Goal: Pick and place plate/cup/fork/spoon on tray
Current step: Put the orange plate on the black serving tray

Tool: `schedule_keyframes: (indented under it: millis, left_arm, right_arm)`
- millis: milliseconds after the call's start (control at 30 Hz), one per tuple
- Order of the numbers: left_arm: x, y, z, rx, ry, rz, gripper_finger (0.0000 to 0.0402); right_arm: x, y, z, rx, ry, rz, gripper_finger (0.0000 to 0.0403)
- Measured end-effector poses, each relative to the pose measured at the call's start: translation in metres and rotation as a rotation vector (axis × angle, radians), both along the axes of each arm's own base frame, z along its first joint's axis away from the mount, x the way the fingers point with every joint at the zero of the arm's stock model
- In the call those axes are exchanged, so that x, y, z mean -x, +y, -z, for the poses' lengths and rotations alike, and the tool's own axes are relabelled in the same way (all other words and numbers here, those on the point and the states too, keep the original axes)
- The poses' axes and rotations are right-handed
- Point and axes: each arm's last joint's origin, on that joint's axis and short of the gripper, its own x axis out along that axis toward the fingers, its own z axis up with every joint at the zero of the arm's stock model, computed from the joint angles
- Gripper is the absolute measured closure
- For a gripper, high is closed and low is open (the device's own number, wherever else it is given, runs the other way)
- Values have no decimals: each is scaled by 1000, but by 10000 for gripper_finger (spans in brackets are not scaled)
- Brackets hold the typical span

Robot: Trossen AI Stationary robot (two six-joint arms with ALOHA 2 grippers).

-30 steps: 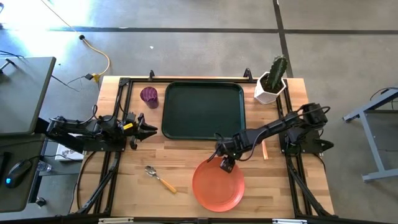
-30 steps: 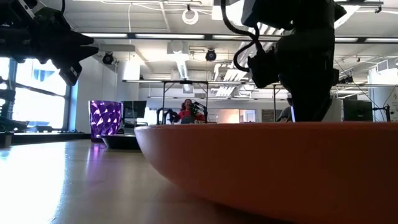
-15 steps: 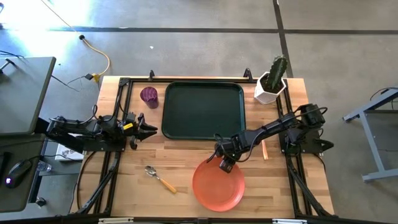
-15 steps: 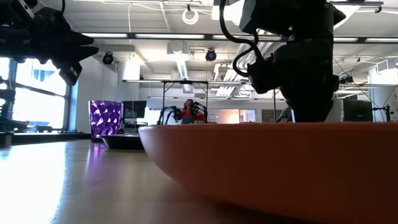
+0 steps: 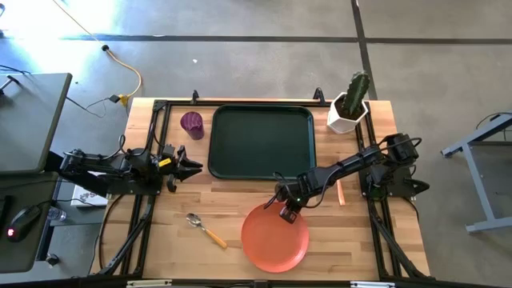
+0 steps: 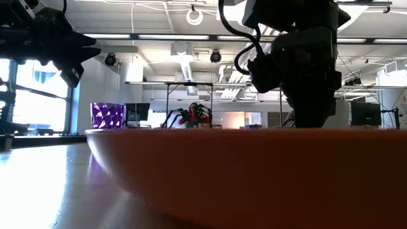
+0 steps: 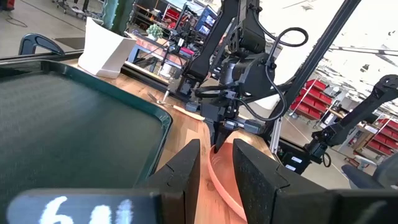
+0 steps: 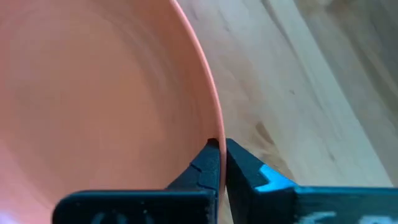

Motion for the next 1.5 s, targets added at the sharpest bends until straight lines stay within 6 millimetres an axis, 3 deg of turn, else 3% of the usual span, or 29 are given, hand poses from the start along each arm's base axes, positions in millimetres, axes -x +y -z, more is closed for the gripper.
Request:
schedule_keyframes:
  millis: [333,733,1167,1500]
  left_arm:
    - [0,0,0,0,0,0,316]
    - [0,0,0,0,0,0,316]
    - [0,0,0,0,0,0,316]
    - [0,0,0,0,1,0,316]
  right_arm:
    - [-9,2,-13,-56,-99,62,402]
    - [-42,-17,-64,41,-277,96,402]
    - [-52,-73,-138,285,-264,146,403]
    - [-48,-134,-165,486,-264,155,403]
